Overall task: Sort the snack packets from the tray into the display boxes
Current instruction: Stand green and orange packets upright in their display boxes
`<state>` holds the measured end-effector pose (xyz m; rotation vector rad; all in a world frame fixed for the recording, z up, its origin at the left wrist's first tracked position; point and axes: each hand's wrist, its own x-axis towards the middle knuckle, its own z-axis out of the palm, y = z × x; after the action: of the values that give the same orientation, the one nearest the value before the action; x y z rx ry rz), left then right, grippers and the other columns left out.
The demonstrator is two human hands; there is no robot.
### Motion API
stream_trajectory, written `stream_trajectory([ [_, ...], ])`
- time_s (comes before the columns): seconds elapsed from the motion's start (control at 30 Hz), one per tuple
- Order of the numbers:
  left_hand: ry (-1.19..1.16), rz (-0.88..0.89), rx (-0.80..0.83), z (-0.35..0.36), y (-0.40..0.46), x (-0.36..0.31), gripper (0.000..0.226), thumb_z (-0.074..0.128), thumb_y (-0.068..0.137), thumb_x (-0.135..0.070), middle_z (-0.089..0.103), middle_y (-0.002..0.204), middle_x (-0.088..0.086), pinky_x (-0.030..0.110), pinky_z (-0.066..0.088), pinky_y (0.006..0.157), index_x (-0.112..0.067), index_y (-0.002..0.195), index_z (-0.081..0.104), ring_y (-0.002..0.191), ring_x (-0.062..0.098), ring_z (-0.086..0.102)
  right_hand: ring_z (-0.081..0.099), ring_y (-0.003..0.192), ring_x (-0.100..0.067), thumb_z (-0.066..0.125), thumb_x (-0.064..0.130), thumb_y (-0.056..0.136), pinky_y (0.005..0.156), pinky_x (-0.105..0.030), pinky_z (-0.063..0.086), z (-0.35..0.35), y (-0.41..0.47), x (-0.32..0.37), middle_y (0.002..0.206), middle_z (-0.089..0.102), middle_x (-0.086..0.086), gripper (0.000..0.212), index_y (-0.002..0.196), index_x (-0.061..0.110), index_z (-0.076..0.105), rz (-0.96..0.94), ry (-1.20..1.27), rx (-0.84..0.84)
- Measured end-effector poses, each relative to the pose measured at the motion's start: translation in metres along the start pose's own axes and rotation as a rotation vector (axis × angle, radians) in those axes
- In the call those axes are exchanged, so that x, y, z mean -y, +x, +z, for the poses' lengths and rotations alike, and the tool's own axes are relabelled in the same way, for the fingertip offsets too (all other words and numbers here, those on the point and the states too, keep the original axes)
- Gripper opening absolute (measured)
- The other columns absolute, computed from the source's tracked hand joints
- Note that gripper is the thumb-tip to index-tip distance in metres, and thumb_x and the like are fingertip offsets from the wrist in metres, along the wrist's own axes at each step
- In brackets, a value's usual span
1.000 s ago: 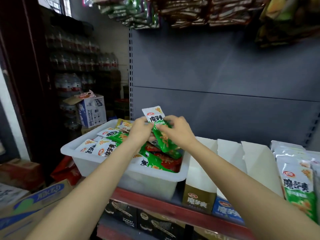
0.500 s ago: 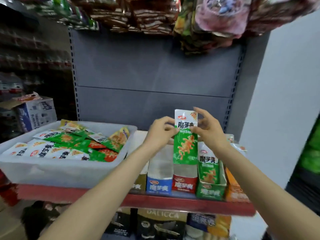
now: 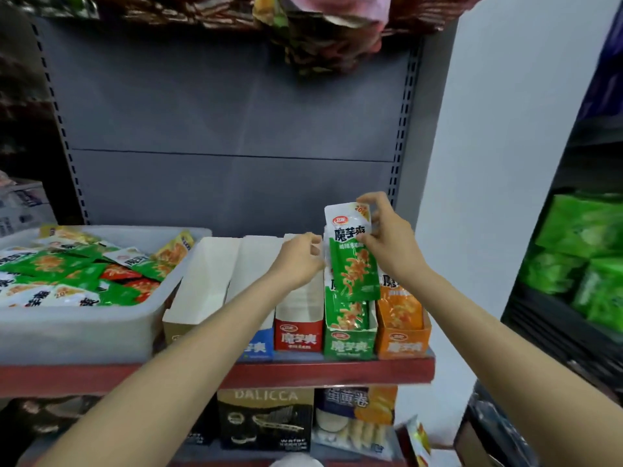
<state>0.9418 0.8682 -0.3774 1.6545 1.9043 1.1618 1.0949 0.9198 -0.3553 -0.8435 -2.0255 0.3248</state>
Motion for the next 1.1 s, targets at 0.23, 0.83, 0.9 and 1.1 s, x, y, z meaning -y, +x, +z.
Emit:
stream_trajectory([
  [0.23, -0.152, -0.079, 0.069, 0.002, 0.000, 0.003, 0.039, 0.054, 0.085, 0.004, 0.065, 0.097, 0.011, 0.029, 0.053, 0.065, -0.008, 0.122, 0.059, 0.074, 0.020, 0.059, 0.056, 0.084, -0.019, 0.066, 0.004, 0.082, 0.070, -0.037, 0.048, 0.005, -0.004, -0.004, 0.103, 0.057, 0.000, 0.046, 0.117, 0.018, 0.038, -0.012, -0.146, 0.091],
  [0.83, -0.201, -0.019, 0.071, -0.014, -0.016, 0.001, 0.032, 0.055, 0.091, -0.011, 0.065, 0.104, 0.004, 0.024, 0.053, 0.073, -0.013, 0.123, 0.054, 0.087, 0.017, 0.067, 0.043, 0.114, -0.022, 0.064, 0.035, 0.085, 0.087, -0.037, 0.043, 0.013, -0.009, 0.006, 0.118, 0.050, -0.003, 0.037, 0.118, 0.018, 0.056, -0.011, -0.563, 0.294],
  [0.9, -0.152, 0.049, 0.010, -0.028, -0.024, 0.002, 0.026, 0.055, 0.093, -0.016, 0.065, 0.104, 0.000, 0.026, 0.054, 0.074, -0.016, 0.119, 0.057, 0.086, 0.013, 0.068, 0.046, 0.112, -0.022, 0.058, 0.028, 0.090, 0.084, -0.035, 0.045, 0.022, -0.009, 0.016, 0.117, 0.052, -0.004, 0.030, 0.117, 0.016, 0.057, -0.061, -0.455, 0.234],
  [1.1, 0.006, 0.100, -0.201, -0.100, -0.047, 0.038, 0.013, 0.055, 0.091, -0.017, 0.068, 0.090, -0.011, 0.026, 0.052, 0.071, -0.024, 0.098, 0.063, 0.073, 0.004, 0.067, 0.059, 0.094, -0.017, 0.056, 0.018, 0.089, 0.079, -0.028, 0.046, 0.078, 0.006, 0.069, 0.104, 0.062, -0.002, 0.023, 0.112, 0.015, 0.059, -0.111, -0.101, 0.270],
])
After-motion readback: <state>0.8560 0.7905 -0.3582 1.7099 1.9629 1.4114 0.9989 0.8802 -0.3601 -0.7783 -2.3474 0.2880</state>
